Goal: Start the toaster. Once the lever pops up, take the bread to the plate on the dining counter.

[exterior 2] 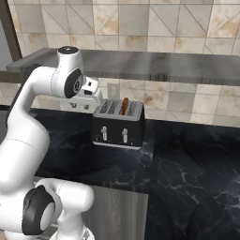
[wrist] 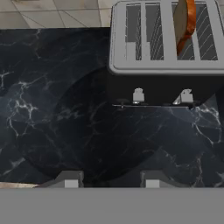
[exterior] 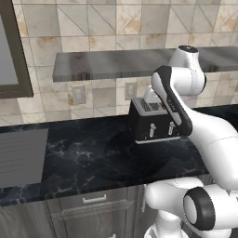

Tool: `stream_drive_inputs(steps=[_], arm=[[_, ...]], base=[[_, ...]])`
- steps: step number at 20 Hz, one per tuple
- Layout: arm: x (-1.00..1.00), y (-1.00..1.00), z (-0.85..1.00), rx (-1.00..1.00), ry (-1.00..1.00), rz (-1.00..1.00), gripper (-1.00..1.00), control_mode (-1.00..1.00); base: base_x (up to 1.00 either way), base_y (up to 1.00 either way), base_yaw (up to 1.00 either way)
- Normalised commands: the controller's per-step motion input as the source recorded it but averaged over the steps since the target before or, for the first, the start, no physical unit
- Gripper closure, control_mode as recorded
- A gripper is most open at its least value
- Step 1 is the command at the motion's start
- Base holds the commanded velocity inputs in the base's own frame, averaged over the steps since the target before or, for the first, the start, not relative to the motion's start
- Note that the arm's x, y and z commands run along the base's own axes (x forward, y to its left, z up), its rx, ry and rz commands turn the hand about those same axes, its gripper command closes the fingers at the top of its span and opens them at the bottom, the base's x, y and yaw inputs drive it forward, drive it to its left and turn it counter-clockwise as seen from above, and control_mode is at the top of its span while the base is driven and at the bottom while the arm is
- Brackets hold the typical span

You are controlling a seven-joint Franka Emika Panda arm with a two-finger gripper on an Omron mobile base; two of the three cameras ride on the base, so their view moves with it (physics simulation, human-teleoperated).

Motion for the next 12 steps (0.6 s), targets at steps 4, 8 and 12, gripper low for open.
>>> stream_drive_inputs(steps=[4, 8, 12], arm=[[-0.01, 0.00, 0.00, 0.00, 0.00, 0.00, -1.00, -1.00], [0.00, -0.13, -0.08, 0.00, -0.03, 0.00, -1.00, -1.00], [0.00, -0.30, -0.12, 0.00, -0.08, 0.00, -1.00, -1.00]], base=[[0.00, 0.00, 0.00], [0.00, 0.00, 0.00], [0.00, 0.00, 0.00]])
